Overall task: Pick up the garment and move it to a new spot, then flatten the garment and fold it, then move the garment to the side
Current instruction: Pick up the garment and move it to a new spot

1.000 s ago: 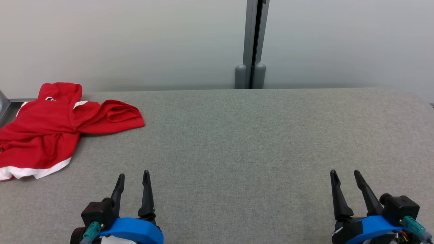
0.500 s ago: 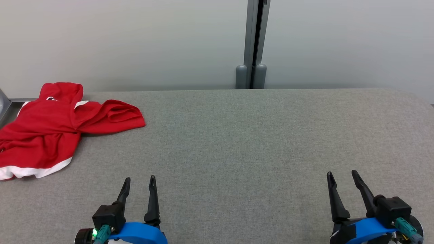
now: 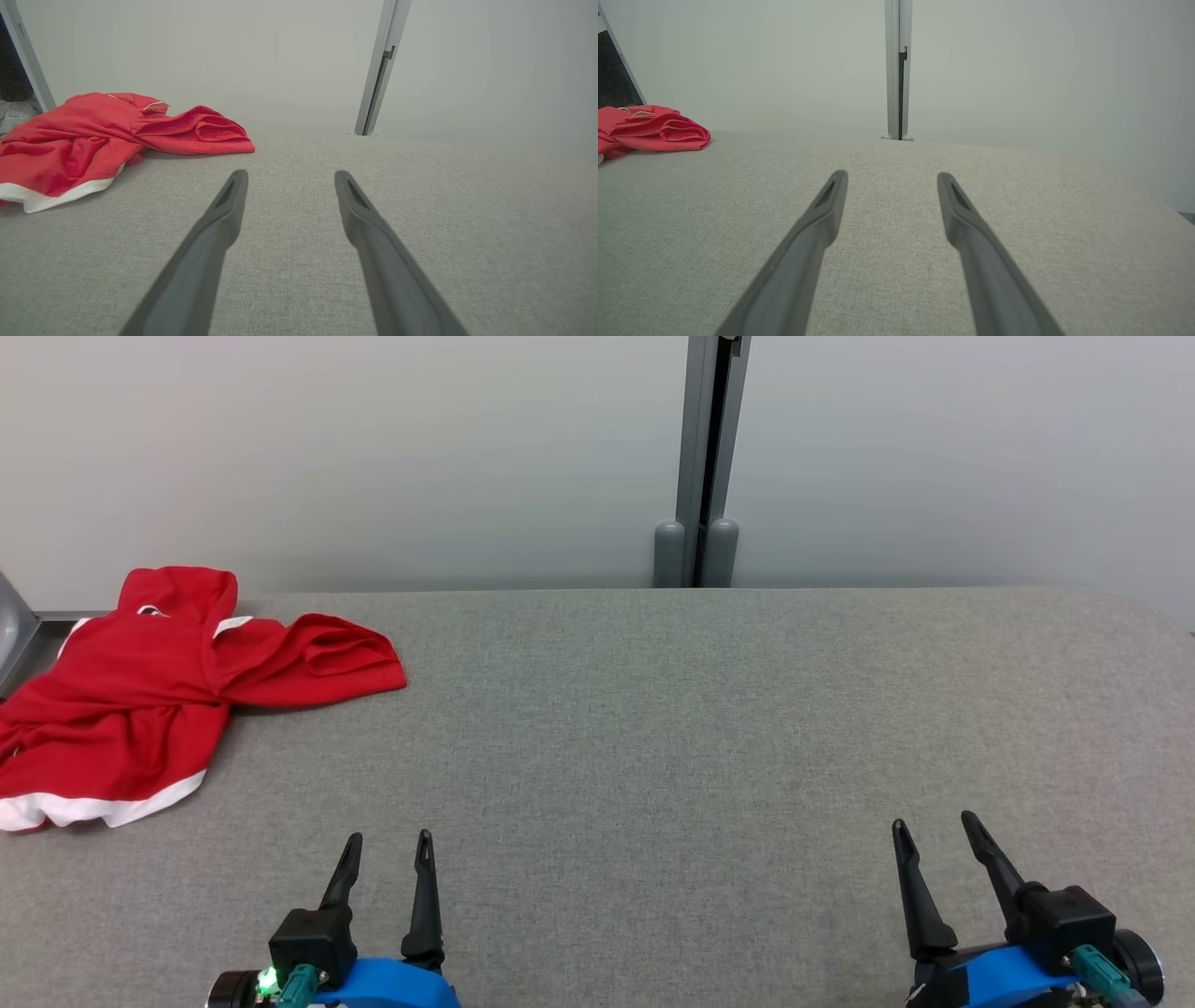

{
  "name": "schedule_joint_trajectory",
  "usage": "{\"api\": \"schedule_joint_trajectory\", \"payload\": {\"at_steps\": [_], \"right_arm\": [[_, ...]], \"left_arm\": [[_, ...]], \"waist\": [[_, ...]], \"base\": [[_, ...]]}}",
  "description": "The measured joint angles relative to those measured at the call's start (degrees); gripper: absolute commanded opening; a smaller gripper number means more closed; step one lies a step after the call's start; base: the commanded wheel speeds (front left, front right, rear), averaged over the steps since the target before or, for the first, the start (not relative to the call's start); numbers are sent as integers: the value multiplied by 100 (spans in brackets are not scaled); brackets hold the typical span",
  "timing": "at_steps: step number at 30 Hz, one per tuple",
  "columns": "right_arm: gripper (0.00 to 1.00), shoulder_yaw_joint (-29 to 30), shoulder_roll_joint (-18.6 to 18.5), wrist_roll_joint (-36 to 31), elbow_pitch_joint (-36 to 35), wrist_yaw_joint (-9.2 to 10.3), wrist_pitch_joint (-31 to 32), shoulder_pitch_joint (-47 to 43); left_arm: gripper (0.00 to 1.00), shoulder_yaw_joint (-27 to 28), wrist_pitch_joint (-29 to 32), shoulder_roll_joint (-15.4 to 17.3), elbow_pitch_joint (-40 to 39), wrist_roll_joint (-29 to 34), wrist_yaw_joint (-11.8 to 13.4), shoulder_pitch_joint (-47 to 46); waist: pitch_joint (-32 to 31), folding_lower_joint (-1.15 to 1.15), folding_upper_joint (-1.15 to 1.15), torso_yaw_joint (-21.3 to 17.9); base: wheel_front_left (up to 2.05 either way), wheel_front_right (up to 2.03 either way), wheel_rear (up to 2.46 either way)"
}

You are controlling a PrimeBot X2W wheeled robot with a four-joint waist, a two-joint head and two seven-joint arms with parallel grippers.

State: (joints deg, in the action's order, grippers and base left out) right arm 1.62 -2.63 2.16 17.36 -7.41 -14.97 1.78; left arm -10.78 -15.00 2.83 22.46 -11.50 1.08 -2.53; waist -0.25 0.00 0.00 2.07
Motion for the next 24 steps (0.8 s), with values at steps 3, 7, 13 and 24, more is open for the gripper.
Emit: {"api": "schedule_joint_trajectory", "payload": {"at_steps": [3,7,13,24], "right_arm": [[100,-21,-2,23,18,0,0,-19],[100,-26,-2,60,48,-1,0,-24],[100,-22,-2,79,71,0,0,-24],[100,65,-5,80,80,0,-2,-25]], "left_arm": [[100,37,0,3,3,-10,13,5],[100,51,0,3,23,-34,13,9],[100,64,-1,2,71,-60,12,10],[100,32,-5,1,160,-59,-11,-3]], "waist": [[-11,0,0,0],[-13,0,0,-1],[-9,0,0,-4],[-27,0,0,107]], "base": [[0,0,0],[0,0,0],[0,0,0],[0,0,0]]}}
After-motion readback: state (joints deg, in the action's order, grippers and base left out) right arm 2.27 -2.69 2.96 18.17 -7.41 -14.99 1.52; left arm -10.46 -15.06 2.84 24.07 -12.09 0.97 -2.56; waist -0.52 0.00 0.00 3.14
